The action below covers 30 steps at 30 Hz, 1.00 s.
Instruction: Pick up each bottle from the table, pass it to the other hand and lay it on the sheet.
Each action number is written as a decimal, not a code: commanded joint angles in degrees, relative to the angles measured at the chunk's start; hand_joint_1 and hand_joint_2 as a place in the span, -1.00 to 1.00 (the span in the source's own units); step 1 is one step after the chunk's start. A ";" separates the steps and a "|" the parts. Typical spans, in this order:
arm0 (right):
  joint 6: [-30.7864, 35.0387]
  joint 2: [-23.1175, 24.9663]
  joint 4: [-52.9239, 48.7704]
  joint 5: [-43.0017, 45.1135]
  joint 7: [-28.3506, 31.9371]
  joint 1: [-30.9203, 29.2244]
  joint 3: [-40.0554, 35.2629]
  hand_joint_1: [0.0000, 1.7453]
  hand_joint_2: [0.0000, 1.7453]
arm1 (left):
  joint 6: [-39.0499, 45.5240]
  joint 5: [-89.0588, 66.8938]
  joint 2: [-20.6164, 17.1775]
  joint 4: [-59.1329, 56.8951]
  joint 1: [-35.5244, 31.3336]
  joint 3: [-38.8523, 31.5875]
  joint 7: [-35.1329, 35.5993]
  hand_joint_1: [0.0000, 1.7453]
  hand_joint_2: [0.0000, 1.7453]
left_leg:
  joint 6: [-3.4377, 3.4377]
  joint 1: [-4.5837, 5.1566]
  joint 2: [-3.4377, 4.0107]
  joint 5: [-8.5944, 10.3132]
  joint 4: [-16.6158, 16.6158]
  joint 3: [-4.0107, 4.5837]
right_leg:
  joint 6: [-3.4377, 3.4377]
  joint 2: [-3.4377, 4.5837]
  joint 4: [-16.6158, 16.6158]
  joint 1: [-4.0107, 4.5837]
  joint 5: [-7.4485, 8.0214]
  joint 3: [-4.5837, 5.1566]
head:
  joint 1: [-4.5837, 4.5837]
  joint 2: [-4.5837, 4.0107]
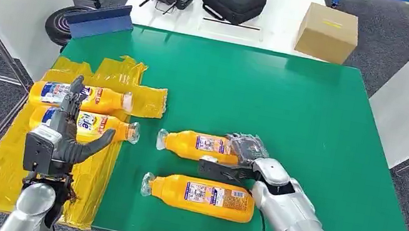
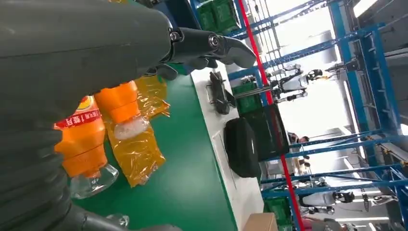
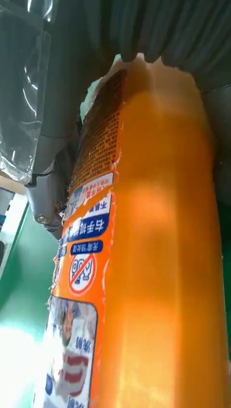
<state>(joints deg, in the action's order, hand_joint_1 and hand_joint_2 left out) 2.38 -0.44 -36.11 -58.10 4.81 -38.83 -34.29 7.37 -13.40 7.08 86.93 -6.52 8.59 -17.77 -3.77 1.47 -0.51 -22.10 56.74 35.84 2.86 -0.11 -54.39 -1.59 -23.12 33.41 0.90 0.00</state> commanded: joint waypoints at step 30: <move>23.37 5.49 -21.15 20.53 2.82 8.82 17.73 1.00 1.00 | -0.73 -4.79 -1.34 -0.99 -3.55 5.03 4.13 -1.00 1.00 | 0.33 -0.12 0.00 -0.18 0.12 -0.04 | -0.23 -0.03 -0.08 0.11 -0.18 -0.07 | 0.00 0.00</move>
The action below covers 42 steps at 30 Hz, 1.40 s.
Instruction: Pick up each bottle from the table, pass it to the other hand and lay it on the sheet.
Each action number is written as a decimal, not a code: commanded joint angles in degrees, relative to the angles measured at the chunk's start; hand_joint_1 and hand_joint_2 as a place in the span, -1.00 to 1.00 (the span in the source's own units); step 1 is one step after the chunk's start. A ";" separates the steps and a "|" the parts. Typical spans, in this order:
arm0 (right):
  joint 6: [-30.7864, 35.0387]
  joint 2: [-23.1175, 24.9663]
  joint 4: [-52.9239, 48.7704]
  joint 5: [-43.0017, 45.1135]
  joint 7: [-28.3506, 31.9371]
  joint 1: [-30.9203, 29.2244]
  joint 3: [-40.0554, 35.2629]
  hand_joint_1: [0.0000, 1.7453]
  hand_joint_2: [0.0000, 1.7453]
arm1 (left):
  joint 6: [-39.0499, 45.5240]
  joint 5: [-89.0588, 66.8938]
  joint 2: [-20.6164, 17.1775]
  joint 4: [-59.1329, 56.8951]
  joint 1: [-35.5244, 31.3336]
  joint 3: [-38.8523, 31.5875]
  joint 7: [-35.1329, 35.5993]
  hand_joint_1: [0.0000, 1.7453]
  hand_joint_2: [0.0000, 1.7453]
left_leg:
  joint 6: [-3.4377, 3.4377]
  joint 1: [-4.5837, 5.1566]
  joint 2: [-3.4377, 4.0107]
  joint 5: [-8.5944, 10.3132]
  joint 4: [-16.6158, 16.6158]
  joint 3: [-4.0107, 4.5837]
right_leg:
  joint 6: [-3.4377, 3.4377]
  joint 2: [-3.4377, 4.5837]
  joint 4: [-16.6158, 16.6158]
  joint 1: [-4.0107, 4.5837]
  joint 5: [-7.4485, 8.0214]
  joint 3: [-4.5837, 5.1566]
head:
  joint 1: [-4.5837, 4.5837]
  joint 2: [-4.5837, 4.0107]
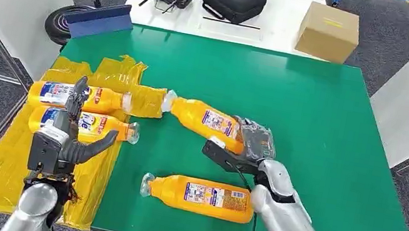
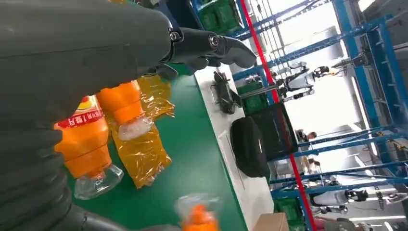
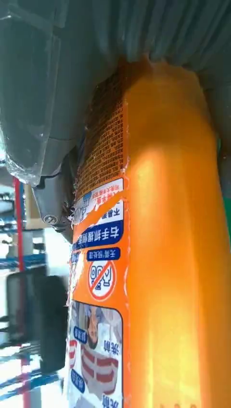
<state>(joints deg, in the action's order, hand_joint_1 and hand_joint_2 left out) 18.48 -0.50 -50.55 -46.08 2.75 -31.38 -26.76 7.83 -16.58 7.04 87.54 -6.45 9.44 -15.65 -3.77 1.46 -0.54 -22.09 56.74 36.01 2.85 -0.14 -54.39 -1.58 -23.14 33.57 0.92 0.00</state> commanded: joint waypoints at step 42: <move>3.45 16.69 11.36 24.55 26.64 -3.94 -3.76 1.00 1.00 | -19.84 21.83 -0.24 -17.64 -18.48 18.34 9.00 -1.00 1.00 | 0.28 -0.13 0.08 -0.12 0.04 -0.20 | -0.20 0.05 -0.01 0.11 -0.11 -0.22 | -0.02 0.00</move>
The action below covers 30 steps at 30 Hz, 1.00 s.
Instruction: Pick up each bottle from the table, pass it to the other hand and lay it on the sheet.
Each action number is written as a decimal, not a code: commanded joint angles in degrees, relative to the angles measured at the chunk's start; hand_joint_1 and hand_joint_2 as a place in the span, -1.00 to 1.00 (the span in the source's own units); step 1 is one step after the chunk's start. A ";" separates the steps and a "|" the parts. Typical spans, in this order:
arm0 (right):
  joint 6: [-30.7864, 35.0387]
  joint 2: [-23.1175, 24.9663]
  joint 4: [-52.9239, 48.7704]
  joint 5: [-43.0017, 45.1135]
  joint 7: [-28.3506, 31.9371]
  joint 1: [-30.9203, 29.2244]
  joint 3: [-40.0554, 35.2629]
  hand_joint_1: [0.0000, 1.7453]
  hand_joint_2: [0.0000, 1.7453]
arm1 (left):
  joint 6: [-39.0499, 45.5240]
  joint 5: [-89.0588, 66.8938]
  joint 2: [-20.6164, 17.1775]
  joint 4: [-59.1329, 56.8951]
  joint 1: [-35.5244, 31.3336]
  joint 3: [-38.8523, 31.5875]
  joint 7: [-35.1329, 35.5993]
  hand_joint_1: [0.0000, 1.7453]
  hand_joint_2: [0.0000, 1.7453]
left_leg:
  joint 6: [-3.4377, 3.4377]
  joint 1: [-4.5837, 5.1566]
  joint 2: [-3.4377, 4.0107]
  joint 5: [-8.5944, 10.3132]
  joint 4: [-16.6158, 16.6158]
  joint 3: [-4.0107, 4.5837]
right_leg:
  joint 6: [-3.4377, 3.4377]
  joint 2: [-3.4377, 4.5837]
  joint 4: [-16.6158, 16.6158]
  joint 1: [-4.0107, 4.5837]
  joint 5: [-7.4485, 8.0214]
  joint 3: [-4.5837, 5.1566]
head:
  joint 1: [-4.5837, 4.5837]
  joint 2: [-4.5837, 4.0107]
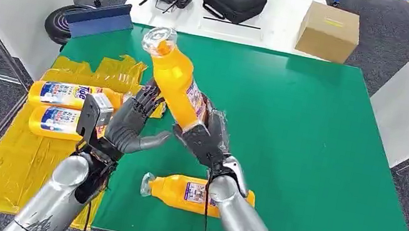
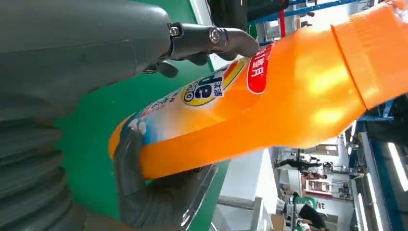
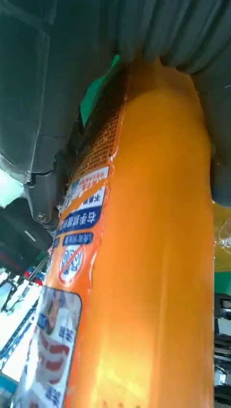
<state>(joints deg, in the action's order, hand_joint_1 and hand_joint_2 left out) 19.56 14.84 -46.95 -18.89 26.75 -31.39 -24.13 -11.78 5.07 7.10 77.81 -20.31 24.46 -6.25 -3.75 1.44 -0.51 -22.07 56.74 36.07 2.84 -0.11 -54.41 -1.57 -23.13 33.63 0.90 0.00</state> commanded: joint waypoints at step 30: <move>1.00 5.02 13.88 -11.05 1.80 -4.95 -16.62 1.00 1.00 | -0.77 1.95 0.51 -9.83 -5.88 2.35 -0.84 -1.00 1.00 | 0.23 -0.09 0.01 -0.09 0.02 -0.14 | -0.14 -0.01 0.00 0.07 -0.09 -0.14 | -0.02 0.00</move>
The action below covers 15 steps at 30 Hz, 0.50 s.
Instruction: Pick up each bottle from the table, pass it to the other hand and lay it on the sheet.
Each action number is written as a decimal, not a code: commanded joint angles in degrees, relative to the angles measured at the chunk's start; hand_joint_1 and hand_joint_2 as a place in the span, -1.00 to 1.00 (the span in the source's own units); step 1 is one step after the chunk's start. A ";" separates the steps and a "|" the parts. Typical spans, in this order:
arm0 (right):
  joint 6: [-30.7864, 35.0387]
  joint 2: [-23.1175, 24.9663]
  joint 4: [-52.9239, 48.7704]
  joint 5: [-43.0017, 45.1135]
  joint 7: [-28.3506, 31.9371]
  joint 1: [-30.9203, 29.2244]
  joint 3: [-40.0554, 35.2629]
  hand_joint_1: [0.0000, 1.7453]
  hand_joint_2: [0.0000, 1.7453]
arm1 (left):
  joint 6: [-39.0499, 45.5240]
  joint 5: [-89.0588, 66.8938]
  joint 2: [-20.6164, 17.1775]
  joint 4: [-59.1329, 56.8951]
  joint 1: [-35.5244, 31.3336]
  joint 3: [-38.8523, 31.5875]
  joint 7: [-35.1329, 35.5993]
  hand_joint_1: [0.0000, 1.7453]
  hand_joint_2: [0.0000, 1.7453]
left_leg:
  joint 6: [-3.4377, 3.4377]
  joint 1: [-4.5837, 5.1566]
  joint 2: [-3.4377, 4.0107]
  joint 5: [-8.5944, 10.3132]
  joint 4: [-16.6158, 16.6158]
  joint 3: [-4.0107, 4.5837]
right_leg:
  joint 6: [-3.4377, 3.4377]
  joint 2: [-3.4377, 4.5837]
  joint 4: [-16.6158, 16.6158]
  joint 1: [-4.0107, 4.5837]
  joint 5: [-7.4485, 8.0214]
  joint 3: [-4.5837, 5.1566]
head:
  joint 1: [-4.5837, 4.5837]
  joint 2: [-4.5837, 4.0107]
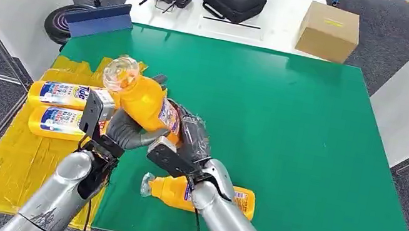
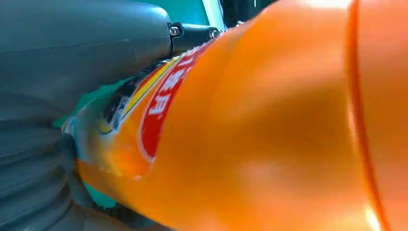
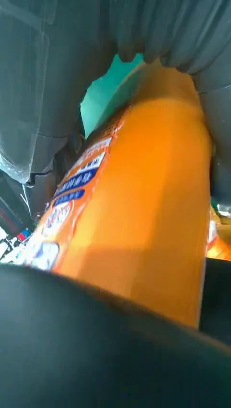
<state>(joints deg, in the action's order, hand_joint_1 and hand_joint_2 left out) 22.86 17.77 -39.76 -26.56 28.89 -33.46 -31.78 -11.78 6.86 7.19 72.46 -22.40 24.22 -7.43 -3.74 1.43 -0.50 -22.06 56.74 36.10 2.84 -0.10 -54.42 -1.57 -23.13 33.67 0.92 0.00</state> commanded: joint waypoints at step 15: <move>-3.61 2.23 6.55 -4.02 -1.84 -2.83 -10.60 1.00 1.00 | -0.64 1.00 0.28 -4.07 -3.37 2.13 0.25 -1.00 1.00 | 0.23 -0.11 -0.03 -0.09 0.04 -0.14 | -0.15 -0.04 0.01 0.09 -0.09 -0.19 | -0.02 0.00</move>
<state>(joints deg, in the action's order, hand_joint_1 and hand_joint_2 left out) 22.25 18.49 -36.87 -28.96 27.19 -35.03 -34.86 -11.82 7.52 7.15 71.84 -21.69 23.28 -7.54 -3.72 1.42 -0.50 -22.04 56.74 36.10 2.84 -0.10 -54.42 -1.57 -23.13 33.68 0.90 0.00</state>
